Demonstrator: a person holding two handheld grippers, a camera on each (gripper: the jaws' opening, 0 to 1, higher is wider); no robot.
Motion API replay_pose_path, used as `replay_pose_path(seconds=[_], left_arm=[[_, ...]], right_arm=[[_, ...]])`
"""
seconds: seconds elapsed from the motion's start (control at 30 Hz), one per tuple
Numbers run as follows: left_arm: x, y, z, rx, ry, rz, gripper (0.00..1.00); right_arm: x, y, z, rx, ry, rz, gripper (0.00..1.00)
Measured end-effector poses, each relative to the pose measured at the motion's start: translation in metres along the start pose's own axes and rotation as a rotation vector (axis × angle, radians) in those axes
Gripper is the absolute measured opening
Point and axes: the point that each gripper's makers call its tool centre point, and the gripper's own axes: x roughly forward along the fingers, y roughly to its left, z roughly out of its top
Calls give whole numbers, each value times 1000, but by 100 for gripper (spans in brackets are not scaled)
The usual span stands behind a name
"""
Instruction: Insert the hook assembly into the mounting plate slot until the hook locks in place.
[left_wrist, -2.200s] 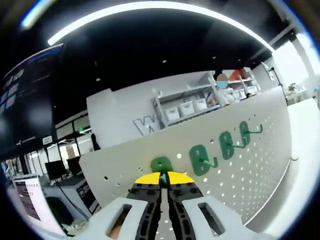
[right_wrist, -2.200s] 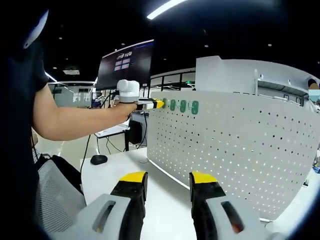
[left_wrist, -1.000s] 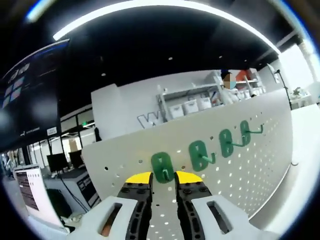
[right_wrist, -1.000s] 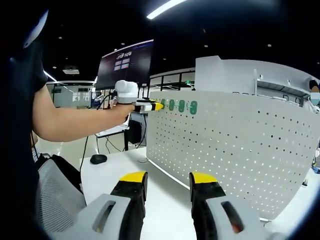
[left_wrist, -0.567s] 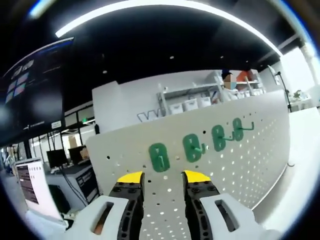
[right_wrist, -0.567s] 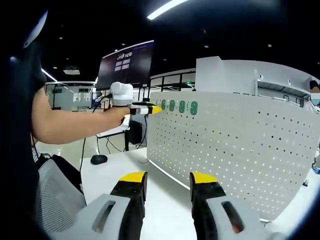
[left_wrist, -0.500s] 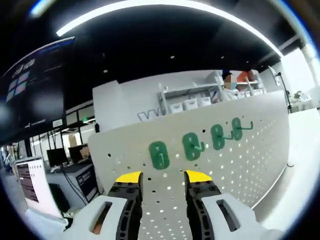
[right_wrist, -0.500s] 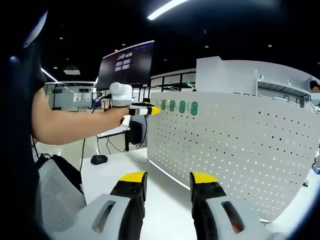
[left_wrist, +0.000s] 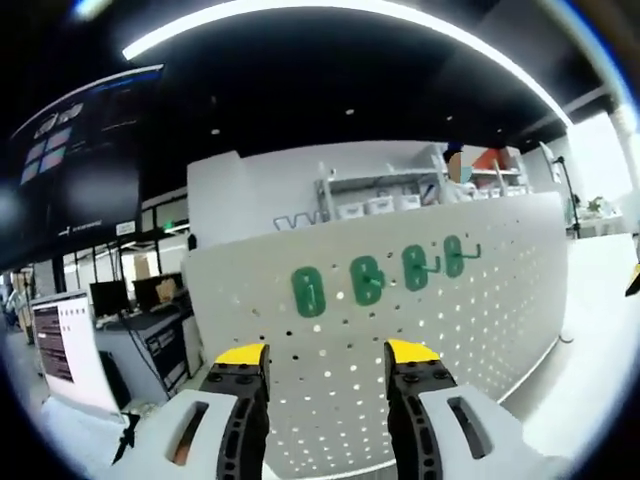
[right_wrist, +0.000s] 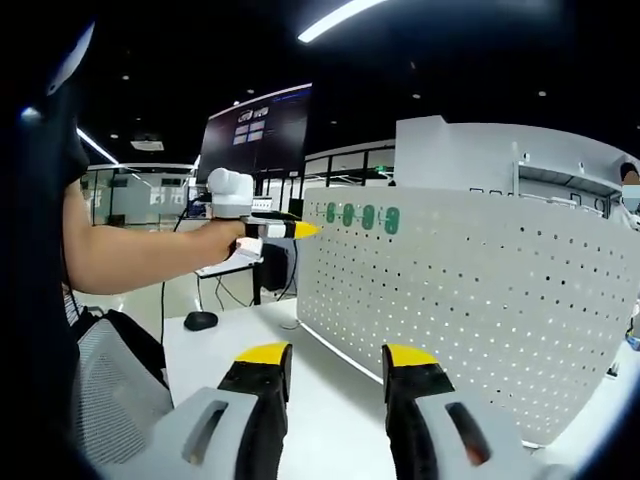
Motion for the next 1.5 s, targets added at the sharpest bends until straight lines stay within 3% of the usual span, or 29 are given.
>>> replay_pose_path(seconds=[0.6,1.5], left_arm=[[-44,-21,1,-69,-4,-57,53],[-126,-59,-6,-106,36,-139,58]], right_arm=[[-1,2,-2,5,-6,16,39],[-15,2,8,6,-39,11,47]])
